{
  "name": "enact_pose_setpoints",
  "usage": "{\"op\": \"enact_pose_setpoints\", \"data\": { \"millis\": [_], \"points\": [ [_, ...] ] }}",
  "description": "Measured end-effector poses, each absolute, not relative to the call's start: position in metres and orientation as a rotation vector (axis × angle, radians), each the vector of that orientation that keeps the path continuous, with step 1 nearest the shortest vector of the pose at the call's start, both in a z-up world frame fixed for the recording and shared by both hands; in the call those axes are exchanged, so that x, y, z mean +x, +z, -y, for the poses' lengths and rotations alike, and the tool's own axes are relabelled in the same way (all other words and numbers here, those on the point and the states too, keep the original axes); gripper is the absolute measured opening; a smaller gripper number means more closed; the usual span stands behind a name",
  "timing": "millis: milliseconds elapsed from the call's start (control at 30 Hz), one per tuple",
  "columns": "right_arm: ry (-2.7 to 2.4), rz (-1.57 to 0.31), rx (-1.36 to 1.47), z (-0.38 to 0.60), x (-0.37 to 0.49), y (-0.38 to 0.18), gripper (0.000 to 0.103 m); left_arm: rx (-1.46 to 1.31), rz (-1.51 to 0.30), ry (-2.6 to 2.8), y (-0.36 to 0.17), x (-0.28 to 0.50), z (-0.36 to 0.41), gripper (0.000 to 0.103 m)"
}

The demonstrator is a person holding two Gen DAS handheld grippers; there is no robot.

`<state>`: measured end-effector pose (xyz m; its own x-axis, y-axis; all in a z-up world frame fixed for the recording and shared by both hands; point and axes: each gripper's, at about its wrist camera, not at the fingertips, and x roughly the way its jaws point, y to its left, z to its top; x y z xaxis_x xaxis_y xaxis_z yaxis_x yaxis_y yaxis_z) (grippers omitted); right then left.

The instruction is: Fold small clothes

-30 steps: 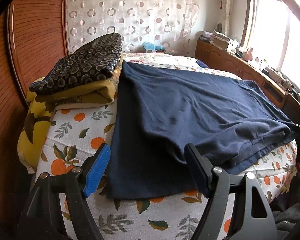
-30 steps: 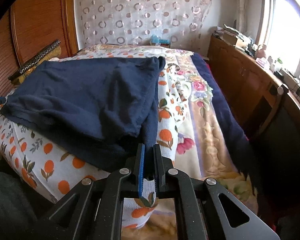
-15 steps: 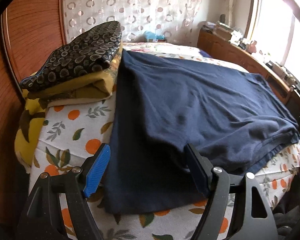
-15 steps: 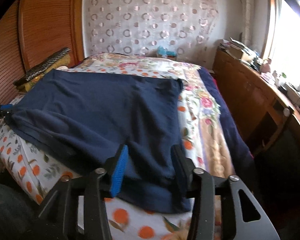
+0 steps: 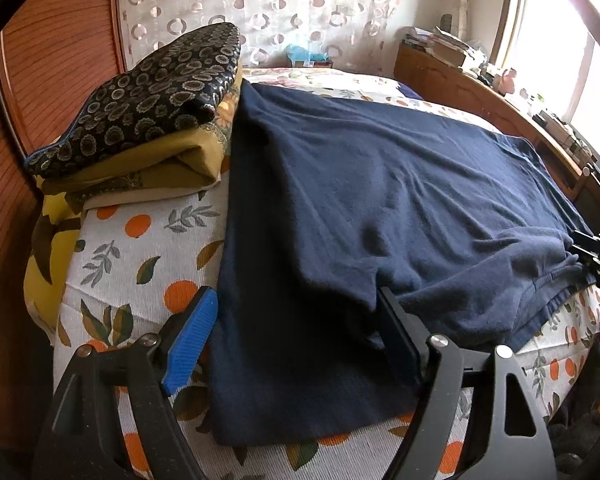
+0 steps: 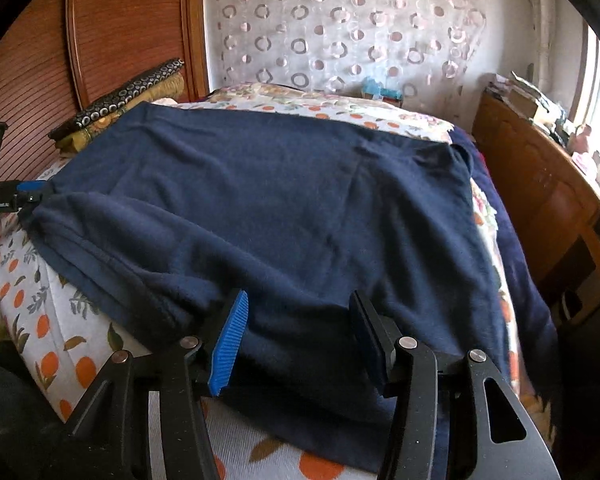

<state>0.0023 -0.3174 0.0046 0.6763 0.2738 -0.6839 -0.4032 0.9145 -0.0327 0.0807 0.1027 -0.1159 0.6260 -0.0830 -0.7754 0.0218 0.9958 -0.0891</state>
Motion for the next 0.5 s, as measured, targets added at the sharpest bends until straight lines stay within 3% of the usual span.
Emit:
{"op": "enact_pose_setpoints", "data": {
  "millis": [200,500],
  "points": [
    [0.382,-0.683,-0.137,0.330,0.001,-0.006,0.061,-0.096,-0.907,-0.081,-0.113,0.088,-0.112,0.080],
    [0.380,-0.667,-0.130,0.324,-0.006,-0.013,0.062,-0.100,-0.922,-0.109,-0.113,0.089,-0.113,0.079]
  ]
}}
